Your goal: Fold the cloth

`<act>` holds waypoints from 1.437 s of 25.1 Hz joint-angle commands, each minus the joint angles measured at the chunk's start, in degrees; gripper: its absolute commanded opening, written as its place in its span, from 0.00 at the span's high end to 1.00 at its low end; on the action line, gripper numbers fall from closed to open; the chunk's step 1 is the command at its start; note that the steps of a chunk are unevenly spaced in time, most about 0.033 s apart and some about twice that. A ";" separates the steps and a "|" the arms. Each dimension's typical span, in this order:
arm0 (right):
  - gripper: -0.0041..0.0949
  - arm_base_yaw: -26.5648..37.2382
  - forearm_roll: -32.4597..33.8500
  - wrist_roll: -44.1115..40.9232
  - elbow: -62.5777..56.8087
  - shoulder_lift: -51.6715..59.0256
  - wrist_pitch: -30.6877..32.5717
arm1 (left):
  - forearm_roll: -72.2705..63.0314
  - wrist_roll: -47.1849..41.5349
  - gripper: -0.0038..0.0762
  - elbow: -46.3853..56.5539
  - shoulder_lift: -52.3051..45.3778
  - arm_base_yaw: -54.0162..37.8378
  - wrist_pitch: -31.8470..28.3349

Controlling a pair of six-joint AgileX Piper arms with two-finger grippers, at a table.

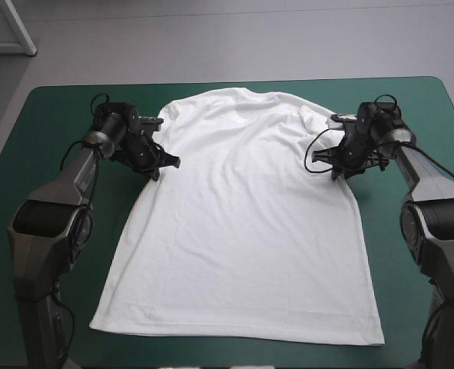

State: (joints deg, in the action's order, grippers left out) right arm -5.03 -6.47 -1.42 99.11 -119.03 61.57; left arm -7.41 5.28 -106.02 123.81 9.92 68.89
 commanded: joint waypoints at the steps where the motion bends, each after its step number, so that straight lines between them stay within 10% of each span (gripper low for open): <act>1: 0.97 -0.42 -2.23 0.70 1.36 2.10 -1.11 | -3.71 -0.45 0.96 0.42 -0.20 0.98 1.02; 27: 0.98 -0.42 5.08 -2.76 34.96 26.50 8.22 | 11.99 -1.56 0.96 -35.38 -28.01 0.98 4.91; 36: 0.98 -0.42 -1.44 0.09 36.72 22.69 -2.61 | 14.14 2.49 0.96 -35.38 -25.11 0.98 -1.51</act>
State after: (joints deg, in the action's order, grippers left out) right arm -5.53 -7.38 -1.96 134.34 -95.73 67.65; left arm 6.10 7.69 -140.20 98.54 10.73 72.04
